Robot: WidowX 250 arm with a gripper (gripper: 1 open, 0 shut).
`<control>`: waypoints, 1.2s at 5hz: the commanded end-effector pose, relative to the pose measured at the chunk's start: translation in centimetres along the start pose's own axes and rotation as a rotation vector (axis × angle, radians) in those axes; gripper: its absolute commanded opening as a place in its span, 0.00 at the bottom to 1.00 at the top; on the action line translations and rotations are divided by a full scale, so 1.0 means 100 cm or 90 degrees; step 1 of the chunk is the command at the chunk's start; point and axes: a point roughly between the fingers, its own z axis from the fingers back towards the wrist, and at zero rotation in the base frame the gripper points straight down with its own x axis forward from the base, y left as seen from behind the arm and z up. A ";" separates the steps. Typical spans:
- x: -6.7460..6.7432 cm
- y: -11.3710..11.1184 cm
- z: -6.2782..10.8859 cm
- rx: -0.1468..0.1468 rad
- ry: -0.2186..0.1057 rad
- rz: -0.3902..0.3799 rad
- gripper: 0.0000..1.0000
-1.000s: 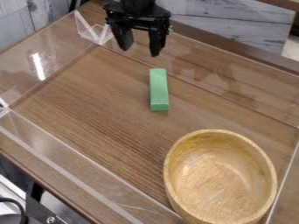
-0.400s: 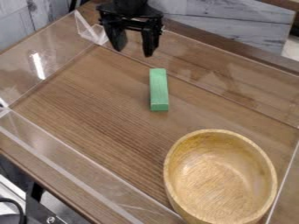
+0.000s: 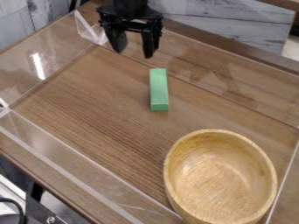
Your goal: Remove the green block from inside the brown bowl and put it on the table
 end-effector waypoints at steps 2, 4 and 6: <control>0.006 0.002 0.022 0.004 -0.051 -0.002 1.00; 0.005 0.001 0.023 0.002 -0.056 -0.001 1.00; 0.005 0.001 0.025 0.000 -0.061 0.001 1.00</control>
